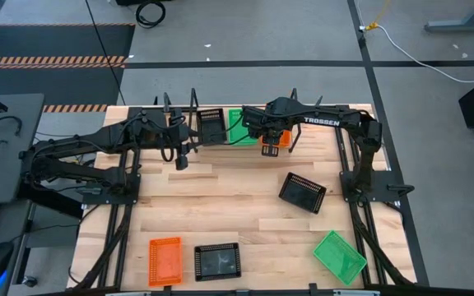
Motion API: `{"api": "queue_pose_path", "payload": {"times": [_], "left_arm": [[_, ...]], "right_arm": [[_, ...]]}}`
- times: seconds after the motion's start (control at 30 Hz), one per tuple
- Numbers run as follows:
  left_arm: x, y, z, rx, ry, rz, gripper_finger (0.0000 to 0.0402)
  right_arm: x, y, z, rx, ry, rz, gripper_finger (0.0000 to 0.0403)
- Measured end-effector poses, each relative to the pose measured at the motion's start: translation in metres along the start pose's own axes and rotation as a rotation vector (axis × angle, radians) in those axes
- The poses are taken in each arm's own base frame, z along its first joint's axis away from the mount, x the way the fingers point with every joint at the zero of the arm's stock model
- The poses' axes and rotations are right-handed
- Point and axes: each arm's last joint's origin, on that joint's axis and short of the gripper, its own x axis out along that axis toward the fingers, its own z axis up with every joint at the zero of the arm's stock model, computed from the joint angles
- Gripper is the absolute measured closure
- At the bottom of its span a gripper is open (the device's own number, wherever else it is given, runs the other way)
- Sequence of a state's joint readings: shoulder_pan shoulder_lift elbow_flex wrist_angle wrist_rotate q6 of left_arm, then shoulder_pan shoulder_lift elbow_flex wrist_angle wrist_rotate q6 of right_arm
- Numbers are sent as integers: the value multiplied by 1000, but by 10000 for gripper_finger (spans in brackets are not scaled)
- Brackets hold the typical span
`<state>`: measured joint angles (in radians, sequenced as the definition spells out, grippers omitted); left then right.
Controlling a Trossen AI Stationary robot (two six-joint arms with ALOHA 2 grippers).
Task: Stack baskets on shelf by color
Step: Stack the bottom black bin on the black bin on the shelf
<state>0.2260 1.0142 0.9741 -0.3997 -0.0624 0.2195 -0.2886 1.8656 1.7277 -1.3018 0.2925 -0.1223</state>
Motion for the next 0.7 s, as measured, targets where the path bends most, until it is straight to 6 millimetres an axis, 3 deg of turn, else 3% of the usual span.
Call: {"api": "queue_pose_path", "payload": {"times": [0.3,0.5,0.7], "left_arm": [[0,-1,-3,-2,36,-8,283],[-1,-7,-8,-140,99,-22,284],[-6,-34,-10,-228,159,-85,285]], "right_arm": [[-2,3,0,-33,-6,17,272],[-2,4,2,-40,-36,57,272],[-20,2,16,-99,-311,170,273]]}}
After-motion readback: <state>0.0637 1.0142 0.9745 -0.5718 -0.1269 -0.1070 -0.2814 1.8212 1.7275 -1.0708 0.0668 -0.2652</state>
